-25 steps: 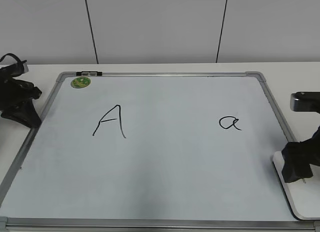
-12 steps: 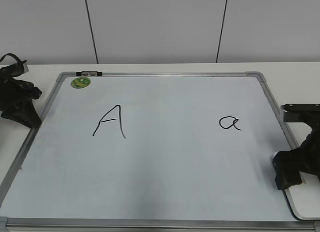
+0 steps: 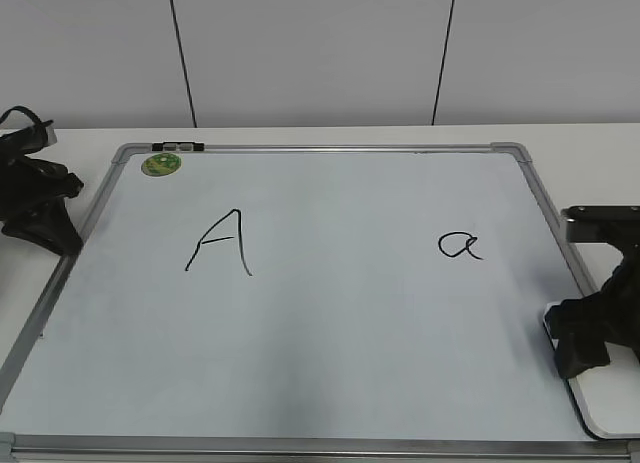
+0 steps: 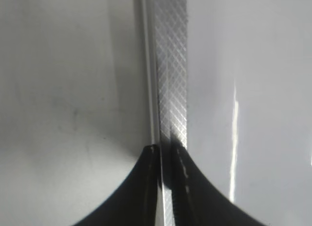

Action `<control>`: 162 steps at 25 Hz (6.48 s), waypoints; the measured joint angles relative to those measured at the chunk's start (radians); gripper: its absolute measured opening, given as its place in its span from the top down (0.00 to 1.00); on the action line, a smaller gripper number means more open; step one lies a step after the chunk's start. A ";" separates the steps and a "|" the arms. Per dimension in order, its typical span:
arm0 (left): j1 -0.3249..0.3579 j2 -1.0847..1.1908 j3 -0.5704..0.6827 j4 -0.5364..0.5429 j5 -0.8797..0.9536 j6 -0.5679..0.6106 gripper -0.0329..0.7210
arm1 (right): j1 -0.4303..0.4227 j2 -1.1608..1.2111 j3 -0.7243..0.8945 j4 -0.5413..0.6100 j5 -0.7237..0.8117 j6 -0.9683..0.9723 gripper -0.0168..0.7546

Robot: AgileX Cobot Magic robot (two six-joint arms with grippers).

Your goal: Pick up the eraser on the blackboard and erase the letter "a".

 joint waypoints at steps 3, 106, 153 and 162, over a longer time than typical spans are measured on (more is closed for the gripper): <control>0.000 0.000 0.000 0.000 0.000 0.000 0.91 | 0.000 -0.020 -0.018 0.002 0.044 0.000 0.29; 0.002 0.001 -0.002 -0.008 0.002 0.000 0.91 | -0.079 0.280 -0.684 0.013 0.421 -0.054 0.29; 0.002 0.001 -0.002 -0.011 0.002 0.000 0.91 | -0.090 0.482 -0.844 0.003 0.370 -0.054 0.19; 0.002 0.003 -0.006 -0.011 0.002 0.000 0.85 | -0.090 0.482 -1.021 -0.016 0.541 -0.054 0.19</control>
